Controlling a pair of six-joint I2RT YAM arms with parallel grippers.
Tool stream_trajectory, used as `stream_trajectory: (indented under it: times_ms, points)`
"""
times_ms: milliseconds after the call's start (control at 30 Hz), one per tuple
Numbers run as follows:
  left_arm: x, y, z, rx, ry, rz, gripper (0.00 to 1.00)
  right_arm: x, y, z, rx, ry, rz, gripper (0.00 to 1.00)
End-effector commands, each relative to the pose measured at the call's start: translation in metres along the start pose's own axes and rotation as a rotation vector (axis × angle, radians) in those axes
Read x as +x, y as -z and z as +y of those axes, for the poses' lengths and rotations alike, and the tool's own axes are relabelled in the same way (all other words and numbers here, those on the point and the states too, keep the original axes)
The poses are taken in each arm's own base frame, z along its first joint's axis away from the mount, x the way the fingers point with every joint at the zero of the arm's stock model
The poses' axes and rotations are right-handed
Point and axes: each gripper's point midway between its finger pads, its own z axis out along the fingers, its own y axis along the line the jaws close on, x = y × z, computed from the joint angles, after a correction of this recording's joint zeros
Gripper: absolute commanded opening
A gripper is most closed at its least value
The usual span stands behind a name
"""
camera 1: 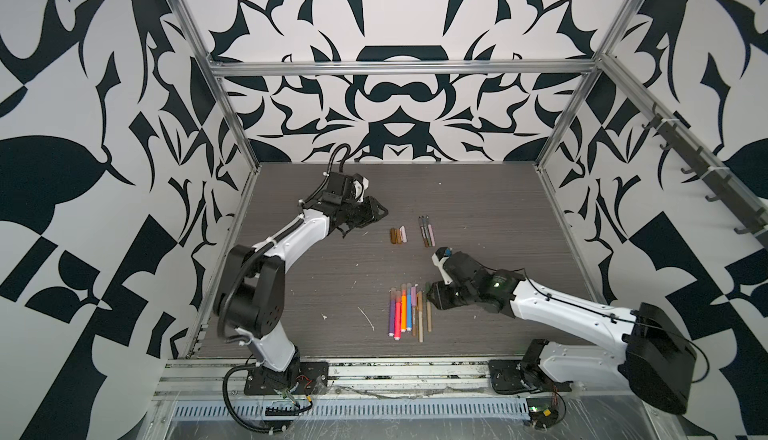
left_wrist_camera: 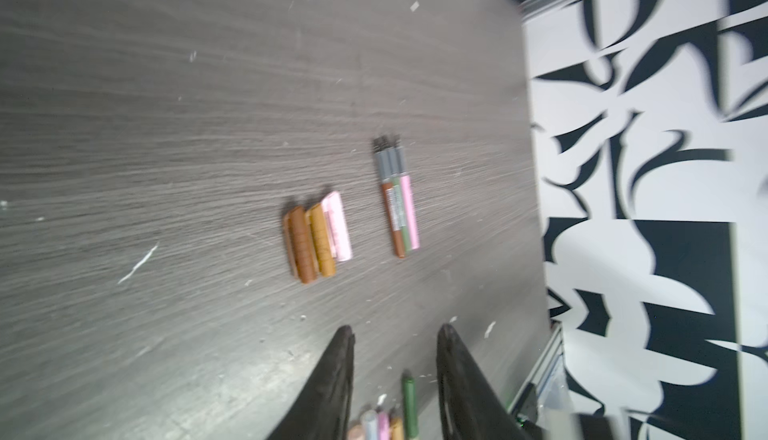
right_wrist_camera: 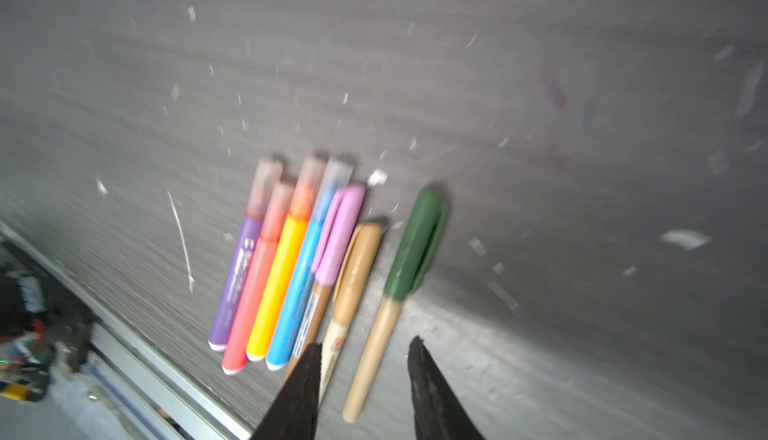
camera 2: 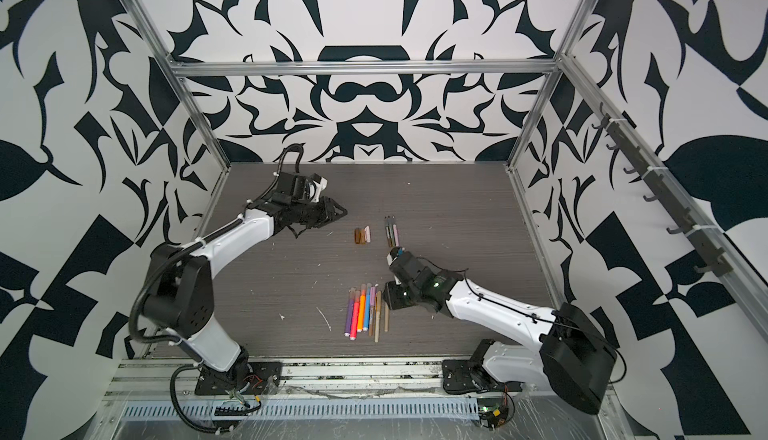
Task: Open the pen caps
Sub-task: 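Move the right gripper back over the pen row while the left gripper rises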
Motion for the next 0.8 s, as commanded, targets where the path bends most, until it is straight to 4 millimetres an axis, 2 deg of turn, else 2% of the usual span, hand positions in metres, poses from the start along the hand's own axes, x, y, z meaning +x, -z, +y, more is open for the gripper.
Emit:
stream_trajectory:
  times_ms: [0,167,367,500,533,567,633,667,700,767]
  points:
    - [0.000,0.014,-0.013,0.058,0.006,-0.115,0.37,0.006,0.003,-0.011,0.189,-0.033,-0.046,0.38]
    - [0.013,0.034,-0.032,0.116,-0.007,-0.200,0.37,0.023,-0.002,-0.009,0.275,-0.002,-0.034,0.38]
    - [0.022,0.044,-0.035,0.135,0.005,-0.207,0.39,0.035,-0.010,-0.012,0.282,-0.021,-0.003,0.38]
    - [0.020,0.052,-0.035,0.132,-0.006,-0.243,0.43,0.040,-0.016,-0.011,0.265,-0.032,0.005,0.33]
    - [0.018,0.064,-0.044,0.153,-0.027,-0.269,0.44,0.040,-0.016,-0.009,0.257,-0.030,0.004,0.33]
    - [0.017,0.067,-0.047,0.159,-0.037,-0.277,0.46,0.039,-0.016,-0.005,0.246,-0.026,-0.001,0.33]
    - [0.016,0.070,-0.052,0.173,-0.054,-0.281,0.55,0.038,-0.018,0.000,0.232,-0.023,-0.004,0.33]
    - [0.017,0.071,-0.053,0.179,-0.060,-0.280,0.65,0.038,-0.019,0.002,0.228,-0.022,-0.002,0.33]
    - [0.018,0.072,-0.053,0.177,-0.060,-0.282,0.98,0.039,-0.021,0.004,0.228,-0.017,0.005,0.33]
    - [0.016,0.078,-0.047,0.157,-0.049,-0.325,0.99,0.040,-0.024,0.007,0.233,-0.008,0.017,0.34]
